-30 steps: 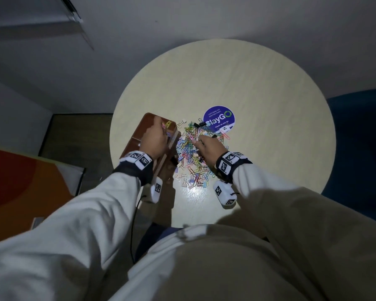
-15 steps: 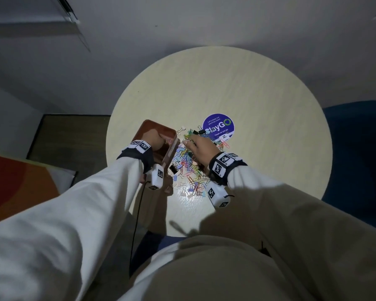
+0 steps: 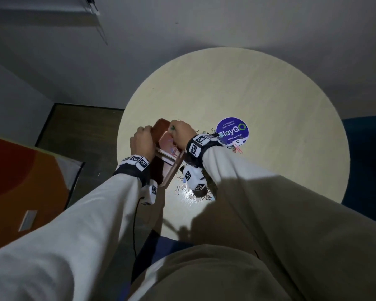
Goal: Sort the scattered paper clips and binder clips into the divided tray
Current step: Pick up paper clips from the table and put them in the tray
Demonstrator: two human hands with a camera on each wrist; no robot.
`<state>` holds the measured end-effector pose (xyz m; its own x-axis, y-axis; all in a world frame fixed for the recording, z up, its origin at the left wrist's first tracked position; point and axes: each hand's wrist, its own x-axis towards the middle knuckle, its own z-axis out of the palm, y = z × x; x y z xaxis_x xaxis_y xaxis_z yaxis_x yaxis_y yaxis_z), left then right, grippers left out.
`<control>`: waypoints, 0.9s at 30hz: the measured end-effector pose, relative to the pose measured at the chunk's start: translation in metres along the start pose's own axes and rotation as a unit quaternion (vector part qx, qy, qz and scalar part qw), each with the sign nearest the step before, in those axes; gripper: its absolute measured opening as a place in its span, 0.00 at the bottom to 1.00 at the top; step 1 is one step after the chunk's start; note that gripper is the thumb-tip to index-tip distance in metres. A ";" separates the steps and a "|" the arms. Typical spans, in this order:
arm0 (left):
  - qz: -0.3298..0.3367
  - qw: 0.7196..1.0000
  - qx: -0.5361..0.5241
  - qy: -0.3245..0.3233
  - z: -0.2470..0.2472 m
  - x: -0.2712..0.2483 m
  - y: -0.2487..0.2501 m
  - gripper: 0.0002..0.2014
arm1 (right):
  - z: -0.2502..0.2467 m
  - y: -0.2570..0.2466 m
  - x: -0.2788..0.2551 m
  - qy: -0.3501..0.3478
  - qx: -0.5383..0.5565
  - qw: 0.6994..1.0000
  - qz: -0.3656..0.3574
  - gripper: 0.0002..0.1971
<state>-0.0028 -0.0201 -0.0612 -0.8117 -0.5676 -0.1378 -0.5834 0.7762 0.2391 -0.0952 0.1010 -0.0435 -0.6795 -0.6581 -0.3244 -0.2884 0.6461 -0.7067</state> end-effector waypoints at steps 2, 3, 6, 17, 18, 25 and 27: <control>-0.017 0.999 -0.002 -0.031 -0.001 -0.002 -0.007 0.19 | 0.009 0.000 0.001 -0.048 -0.091 0.994 -0.020 0.05; -0.022 0.999 0.004 -0.036 -0.001 -0.003 -0.010 0.19 | 0.012 0.002 0.001 -0.062 -0.132 0.989 -0.034 0.06; -0.032 0.999 0.021 -0.038 -0.003 -0.007 -0.016 0.18 | 0.015 0.003 -0.004 -0.084 -0.180 0.978 -0.065 0.12; -0.101 0.995 0.018 -0.011 0.001 -0.021 -0.027 0.16 | -0.001 0.047 -0.031 0.100 -0.020 0.991 -0.082 0.10; -0.106 0.994 0.014 -0.015 0.001 -0.021 -0.026 0.15 | -0.002 0.057 -0.033 0.094 -0.049 0.992 -0.071 0.10; -0.055 0.996 -0.019 0.071 0.001 -0.028 0.010 0.21 | 0.008 0.112 -0.061 -0.082 -0.292 0.953 -0.024 0.22; -0.009 0.994 -0.018 0.105 0.001 -0.035 0.031 0.21 | 0.013 0.115 -0.066 -0.083 -0.308 0.947 -0.035 0.25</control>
<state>0.0078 0.0238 -0.0495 -0.7757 -0.6283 0.0598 -0.5926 0.7577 0.2734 -0.0746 0.2139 -0.1120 -0.5429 -0.7264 -0.4213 -0.7029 0.6676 -0.2453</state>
